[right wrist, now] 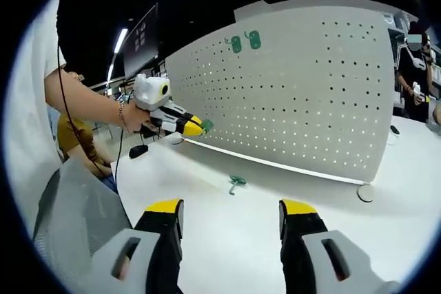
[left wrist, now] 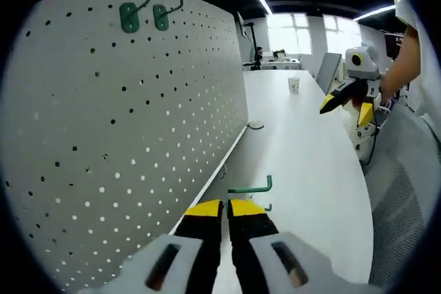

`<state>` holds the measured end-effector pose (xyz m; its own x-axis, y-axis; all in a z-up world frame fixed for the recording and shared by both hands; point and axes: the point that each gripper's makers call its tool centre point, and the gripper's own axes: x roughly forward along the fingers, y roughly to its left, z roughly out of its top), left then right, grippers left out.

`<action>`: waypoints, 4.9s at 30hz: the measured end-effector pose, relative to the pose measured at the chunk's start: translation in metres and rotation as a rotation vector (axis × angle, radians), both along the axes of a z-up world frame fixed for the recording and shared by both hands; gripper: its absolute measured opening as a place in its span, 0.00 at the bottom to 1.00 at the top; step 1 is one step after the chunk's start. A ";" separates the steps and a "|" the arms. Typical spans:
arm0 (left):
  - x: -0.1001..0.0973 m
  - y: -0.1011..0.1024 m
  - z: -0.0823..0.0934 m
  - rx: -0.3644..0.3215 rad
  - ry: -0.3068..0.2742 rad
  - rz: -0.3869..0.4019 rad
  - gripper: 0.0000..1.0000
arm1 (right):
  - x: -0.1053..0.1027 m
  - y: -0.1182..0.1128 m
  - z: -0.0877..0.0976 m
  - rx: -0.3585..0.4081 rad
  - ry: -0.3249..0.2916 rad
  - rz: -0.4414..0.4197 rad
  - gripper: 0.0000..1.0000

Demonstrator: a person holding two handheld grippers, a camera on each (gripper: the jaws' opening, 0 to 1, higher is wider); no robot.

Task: Insert the hook assembly into the mounting plate slot until the hook locks in place.

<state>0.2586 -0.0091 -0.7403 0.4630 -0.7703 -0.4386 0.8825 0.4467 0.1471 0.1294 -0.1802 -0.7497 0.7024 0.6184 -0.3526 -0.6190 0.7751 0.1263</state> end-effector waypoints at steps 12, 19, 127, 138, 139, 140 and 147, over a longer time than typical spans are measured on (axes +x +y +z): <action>-0.010 -0.003 0.049 -0.157 -0.070 0.052 0.03 | -0.001 0.001 -0.001 -0.003 0.006 0.006 0.54; -0.019 -0.002 0.063 -0.220 -0.082 0.071 0.03 | -0.002 0.001 -0.001 0.000 0.005 0.006 0.54; -0.055 -0.002 0.093 -0.440 -0.076 0.223 0.02 | 0.069 0.171 0.117 0.296 -0.234 0.158 0.04; -0.054 0.001 0.096 -0.442 -0.083 0.243 0.02 | 0.072 0.173 0.119 0.287 -0.223 0.117 0.02; -0.053 0.001 0.095 -0.438 -0.083 0.245 0.02 | 0.072 0.173 0.119 0.280 -0.226 0.112 0.02; -0.053 0.001 0.095 -0.435 -0.086 0.246 0.02 | 0.072 0.173 0.119 0.279 -0.226 0.111 0.02; -0.053 0.002 0.097 -0.436 -0.094 0.246 0.03 | 0.072 0.172 0.121 0.289 -0.230 0.114 0.00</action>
<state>0.2053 -0.0075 -0.6435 0.6758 -0.7356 -0.0478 0.7353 0.6772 -0.0257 0.2013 -0.0080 -0.6288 0.6635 0.7481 0.0065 -0.7370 0.6521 0.1776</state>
